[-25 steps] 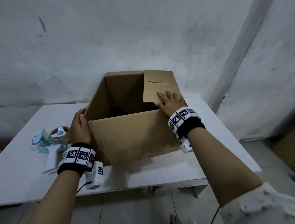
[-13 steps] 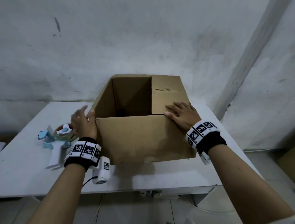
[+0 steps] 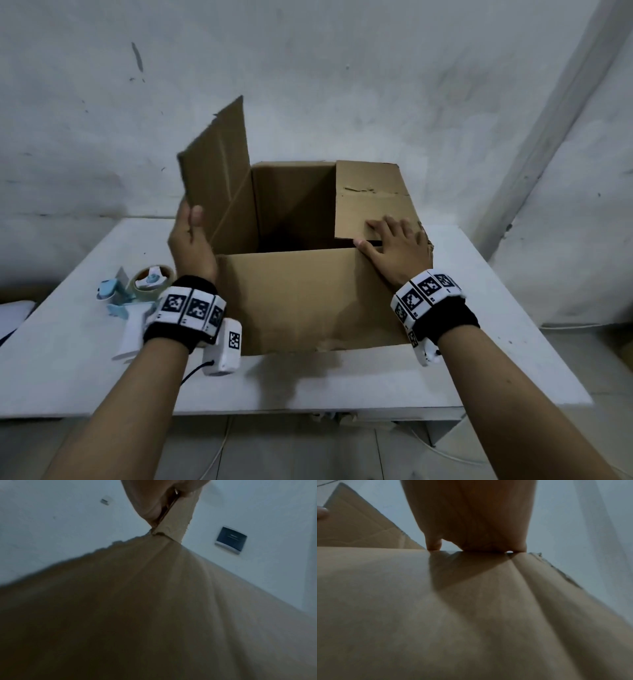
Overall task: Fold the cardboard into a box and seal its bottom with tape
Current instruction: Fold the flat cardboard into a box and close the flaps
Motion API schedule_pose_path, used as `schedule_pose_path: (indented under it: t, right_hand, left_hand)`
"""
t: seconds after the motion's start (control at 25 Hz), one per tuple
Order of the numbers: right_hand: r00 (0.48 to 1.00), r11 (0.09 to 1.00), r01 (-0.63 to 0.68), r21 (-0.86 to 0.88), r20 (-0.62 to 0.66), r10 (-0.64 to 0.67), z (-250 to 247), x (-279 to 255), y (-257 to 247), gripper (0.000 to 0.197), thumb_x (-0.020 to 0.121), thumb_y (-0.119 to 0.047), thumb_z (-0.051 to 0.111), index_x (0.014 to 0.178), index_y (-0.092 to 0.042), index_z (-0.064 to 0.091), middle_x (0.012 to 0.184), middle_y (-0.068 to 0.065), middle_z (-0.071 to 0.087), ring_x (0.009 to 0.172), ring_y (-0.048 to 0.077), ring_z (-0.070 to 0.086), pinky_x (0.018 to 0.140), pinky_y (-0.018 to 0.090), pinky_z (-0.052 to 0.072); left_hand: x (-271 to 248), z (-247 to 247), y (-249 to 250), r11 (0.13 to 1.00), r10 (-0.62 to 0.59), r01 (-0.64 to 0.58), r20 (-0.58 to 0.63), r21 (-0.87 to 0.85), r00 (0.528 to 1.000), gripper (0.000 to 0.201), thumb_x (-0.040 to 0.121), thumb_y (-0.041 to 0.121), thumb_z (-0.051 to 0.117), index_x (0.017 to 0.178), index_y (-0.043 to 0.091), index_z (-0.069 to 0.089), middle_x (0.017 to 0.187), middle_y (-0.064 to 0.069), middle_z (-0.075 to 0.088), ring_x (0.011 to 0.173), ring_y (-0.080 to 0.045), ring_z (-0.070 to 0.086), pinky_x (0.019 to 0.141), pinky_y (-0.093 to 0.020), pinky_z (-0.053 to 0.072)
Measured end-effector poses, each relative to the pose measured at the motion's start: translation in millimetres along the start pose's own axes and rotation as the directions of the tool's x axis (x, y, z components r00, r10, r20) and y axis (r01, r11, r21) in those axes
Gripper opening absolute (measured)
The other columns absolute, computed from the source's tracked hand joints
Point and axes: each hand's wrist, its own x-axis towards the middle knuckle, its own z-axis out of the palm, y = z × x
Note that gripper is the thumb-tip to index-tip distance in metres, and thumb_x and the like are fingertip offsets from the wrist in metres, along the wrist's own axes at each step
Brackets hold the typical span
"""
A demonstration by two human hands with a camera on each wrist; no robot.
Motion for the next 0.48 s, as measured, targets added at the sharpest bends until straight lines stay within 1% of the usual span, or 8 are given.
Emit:
schedule_pose_path:
  t: [0.12,0.16,0.2,0.28,0.32,0.36,0.44,0.48]
  right_hand:
    - [1.0,1.0,0.006,0.005,-0.012,-0.006,0.6,0.1,0.4,0.059,0.089,-0.064,0.025,0.14,-0.034,0.03,0.154,-0.003,0.023,0.144,0.027,0.012,0.117,0.049,0.009]
    - [1.0,1.0,0.006,0.009,-0.012,-0.006,0.5,-0.8,0.2,0.059,0.089,-0.064,0.024,0.141,-0.034,0.029,0.155,-0.003,0.022,0.145,0.027,0.012,0.117,0.049,0.009]
    - [1.0,1.0,0.006,0.012,-0.008,-0.006,0.6,-1.8,0.3,0.06,0.089,-0.064,0.024,0.141,-0.034,0.029,0.155,-0.002,0.021,0.145,0.027,0.011,0.117,0.049,0.008]
    - [1.0,1.0,0.011,0.011,0.003,-0.011,0.5,-4.3,0.9,0.059,0.09,-0.064,0.024,0.141,-0.034,0.029,0.156,-0.002,0.02,0.145,0.027,0.009,0.117,0.048,0.007]
    - [1.0,1.0,0.016,0.014,0.01,-0.016,0.3,-4.7,1.5,0.059,0.09,-0.064,0.024,0.141,-0.035,0.029,0.156,-0.002,0.019,0.145,0.027,0.009,0.117,0.048,0.007]
    - [1.0,1.0,0.022,0.019,0.016,-0.022,-0.3,-4.7,1.7,0.059,0.09,-0.064,0.024,0.142,-0.035,0.029,0.157,-0.002,0.018,0.146,0.027,0.009,0.117,0.047,0.006]
    - [0.998,0.999,0.031,0.041,0.046,-0.032,-0.6,-5.2,2.1,0.063,0.087,-0.068,0.02,0.142,-0.037,0.027,0.158,-0.003,0.016,0.146,0.026,0.008,0.117,0.047,0.005]
    - [0.997,0.998,0.038,0.046,0.07,-0.041,-2.0,-6.8,2.4,0.068,0.083,-0.071,0.016,0.143,-0.038,0.026,0.158,-0.004,0.016,0.146,0.026,0.007,0.116,0.046,0.005]
  left_hand:
    - [-11.7,3.2,-4.2,0.965,0.158,-0.191,0.183,0.181,0.97,0.04,0.097,0.009,0.037,0.136,0.017,0.042,0.133,-0.011,0.053,0.119,-0.01,0.045,0.093,-0.006,0.031]
    - [-16.3,3.3,-5.9,0.945,0.206,-0.265,0.283,0.191,0.937,0.041,0.097,0.007,0.037,0.135,0.023,0.041,0.136,-0.009,0.051,0.122,-0.011,0.044,0.099,-0.01,0.031]
    - [-21.5,4.2,-11.6,0.914,0.242,-0.342,0.383,0.219,0.891,0.041,0.097,0.009,0.036,0.134,0.027,0.042,0.138,-0.005,0.05,0.127,-0.014,0.043,0.107,-0.019,0.031]
    - [-33.9,5.3,-24.1,0.755,0.272,-0.519,0.529,0.401,0.804,0.04,0.096,0.023,0.03,0.133,0.031,0.044,0.141,0.002,0.048,0.134,-0.018,0.039,0.112,-0.034,0.021]
    - [-40.5,5.7,-26.6,0.656,0.243,-0.558,0.557,0.509,0.794,0.044,0.093,0.031,0.026,0.134,0.032,0.043,0.142,0.004,0.046,0.135,-0.02,0.037,0.111,-0.036,0.017]
    - [-46.3,7.1,-23.8,0.581,0.187,-0.554,0.565,0.596,0.804,0.049,0.091,0.037,0.022,0.136,0.033,0.04,0.144,0.004,0.043,0.138,-0.021,0.033,0.111,-0.04,0.014]
    - [-55.9,18.3,-9.0,0.514,0.034,-0.502,0.569,0.696,0.822,0.057,0.087,0.042,0.018,0.142,0.032,0.029,0.151,0.004,0.031,0.143,-0.022,0.021,0.114,-0.049,0.008]
    - [-60.1,28.8,-3.2,0.504,-0.028,-0.488,0.579,0.712,0.815,0.06,0.085,0.044,0.014,0.144,0.032,0.023,0.154,0.003,0.024,0.144,-0.023,0.015,0.115,-0.052,0.004]
